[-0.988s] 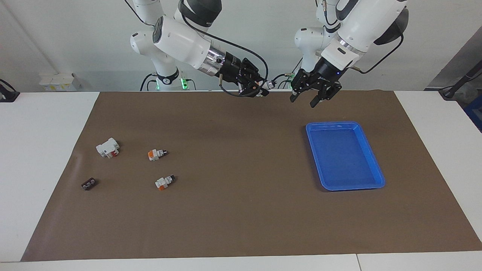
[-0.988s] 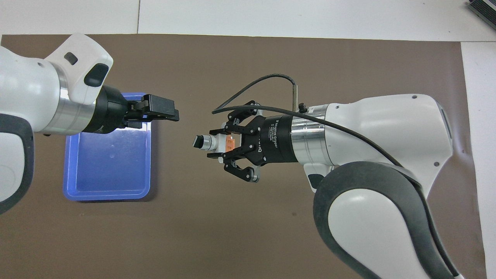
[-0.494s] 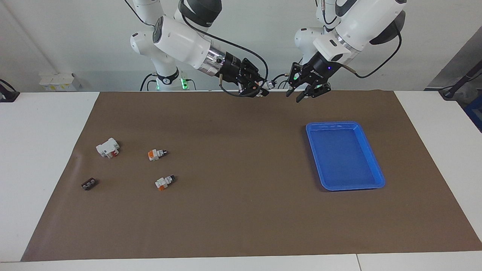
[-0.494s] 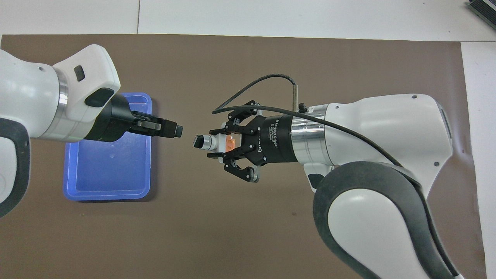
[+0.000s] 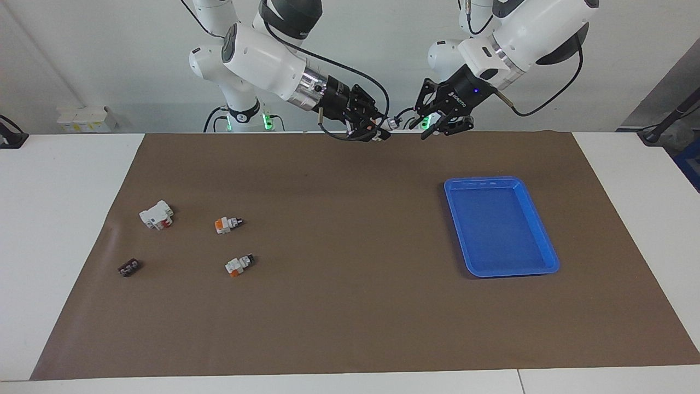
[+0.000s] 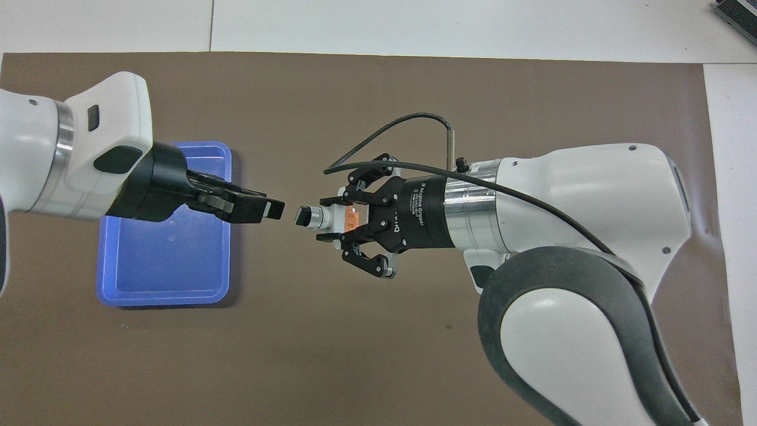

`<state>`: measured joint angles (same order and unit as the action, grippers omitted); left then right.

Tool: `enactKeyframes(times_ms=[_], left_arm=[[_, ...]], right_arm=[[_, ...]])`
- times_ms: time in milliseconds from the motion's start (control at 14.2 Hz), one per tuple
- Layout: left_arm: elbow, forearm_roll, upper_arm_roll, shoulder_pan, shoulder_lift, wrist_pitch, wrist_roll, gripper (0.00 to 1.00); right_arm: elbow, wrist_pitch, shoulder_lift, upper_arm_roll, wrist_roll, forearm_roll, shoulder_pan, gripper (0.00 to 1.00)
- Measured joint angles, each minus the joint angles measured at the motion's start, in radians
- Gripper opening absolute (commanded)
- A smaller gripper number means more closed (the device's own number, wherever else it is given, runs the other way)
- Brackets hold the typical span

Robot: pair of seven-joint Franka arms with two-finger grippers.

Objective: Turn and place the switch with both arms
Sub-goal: 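Move the left gripper toward the switch end held by the right gripper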

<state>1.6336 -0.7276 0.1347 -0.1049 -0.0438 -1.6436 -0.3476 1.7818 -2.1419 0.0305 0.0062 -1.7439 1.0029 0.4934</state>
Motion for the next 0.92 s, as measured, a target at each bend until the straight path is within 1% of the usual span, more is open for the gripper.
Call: enactKeyframes(times_ms=[141, 282, 424, 494, 635, 918], left_arm=[[0.0, -0.053, -0.002, 0.029, -0.003, 0.026, -0.06, 0.37], [0.006, -0.092, -0.002, 0.036, -0.007, 0.031, -0.1, 0.36], [0.031, -0.129, 0.001, 0.035, -0.012, 0.013, -0.14, 0.36], [0.049, -0.147, 0.005, 0.034, -0.015, -0.018, -0.155, 0.36], [0.078, -0.16, 0.016, 0.033, -0.02, -0.057, -0.168, 0.36], [0.111, -0.168, 0.025, 0.031, -0.034, -0.081, -0.189, 0.35]], right_arm=[[0.0, 0.0, 0.0, 0.0, 0.0, 0.0, 0.0, 0.0], [0.0, 0.0, 0.0, 0.0, 0.0, 0.0, 0.0, 0.0], [0.0, 0.0, 0.0, 0.0, 0.0, 0.0, 0.0, 0.0], [0.0, 0.0, 0.0, 0.0, 0.0, 0.0, 0.0, 0.0], [0.0, 0.0, 0.0, 0.0, 0.0, 0.0, 0.0, 0.0], [0.0, 0.0, 0.0, 0.0, 0.0, 0.0, 0.0, 0.0]])
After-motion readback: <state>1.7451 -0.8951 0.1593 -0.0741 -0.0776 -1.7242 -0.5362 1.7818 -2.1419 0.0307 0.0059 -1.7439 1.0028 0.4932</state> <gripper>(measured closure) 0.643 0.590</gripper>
